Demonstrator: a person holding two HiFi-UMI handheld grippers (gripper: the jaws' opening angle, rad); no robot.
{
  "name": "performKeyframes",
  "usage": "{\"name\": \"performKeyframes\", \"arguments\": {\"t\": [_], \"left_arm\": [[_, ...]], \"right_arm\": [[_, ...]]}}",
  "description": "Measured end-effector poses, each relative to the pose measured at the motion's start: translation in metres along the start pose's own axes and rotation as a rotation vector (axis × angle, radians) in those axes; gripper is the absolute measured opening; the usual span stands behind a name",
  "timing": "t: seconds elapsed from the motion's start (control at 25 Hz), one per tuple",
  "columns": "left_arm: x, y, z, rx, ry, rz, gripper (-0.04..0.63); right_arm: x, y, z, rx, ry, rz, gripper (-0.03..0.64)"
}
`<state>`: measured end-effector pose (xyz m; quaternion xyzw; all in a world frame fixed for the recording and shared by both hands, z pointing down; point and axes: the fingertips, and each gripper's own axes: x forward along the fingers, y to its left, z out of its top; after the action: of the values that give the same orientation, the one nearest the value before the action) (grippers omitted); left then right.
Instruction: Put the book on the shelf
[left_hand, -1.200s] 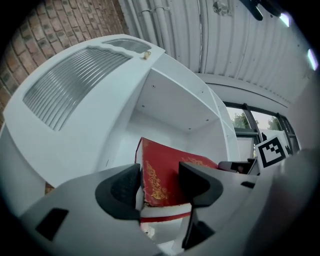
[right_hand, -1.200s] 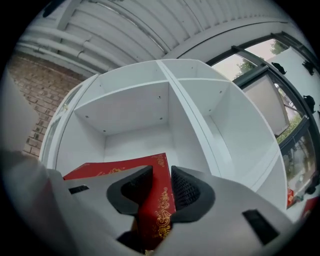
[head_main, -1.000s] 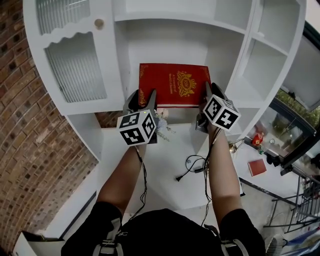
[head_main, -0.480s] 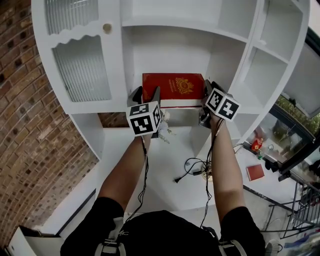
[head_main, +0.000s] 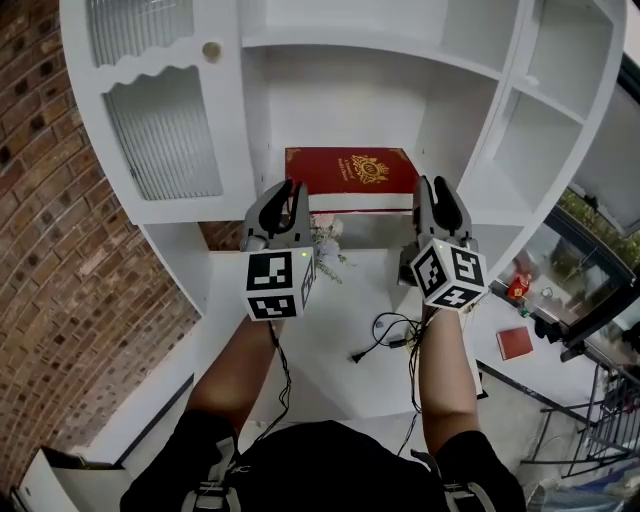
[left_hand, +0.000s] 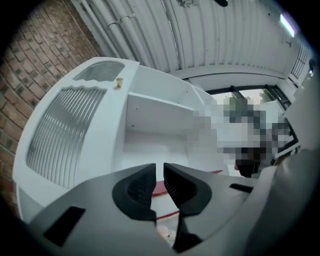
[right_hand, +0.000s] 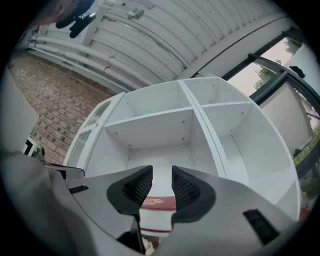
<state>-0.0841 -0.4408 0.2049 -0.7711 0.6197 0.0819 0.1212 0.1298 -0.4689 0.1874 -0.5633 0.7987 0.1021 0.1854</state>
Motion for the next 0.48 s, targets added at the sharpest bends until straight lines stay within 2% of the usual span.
{"name": "performKeyframes", "arguments": {"t": [0.04,0.2,0.48], "left_arm": [[-0.009,-0.005,-0.003,0.005,0.0,-0.012,0.053],[-0.04,-0.019,-0.029,-0.018,0.029,-0.051,0.015],[-0.077,-0.031,-0.101,-0.045,0.149,-0.075,0.014]], "right_arm": [[-0.009,0.006,-0.006,0.017,0.006,0.011,0.124],[-0.043,0.031,-0.038,0.039,0.045,0.039,0.014],[-0.082,0.057,-0.099,0.062,0.138,0.048,0.013]]}}
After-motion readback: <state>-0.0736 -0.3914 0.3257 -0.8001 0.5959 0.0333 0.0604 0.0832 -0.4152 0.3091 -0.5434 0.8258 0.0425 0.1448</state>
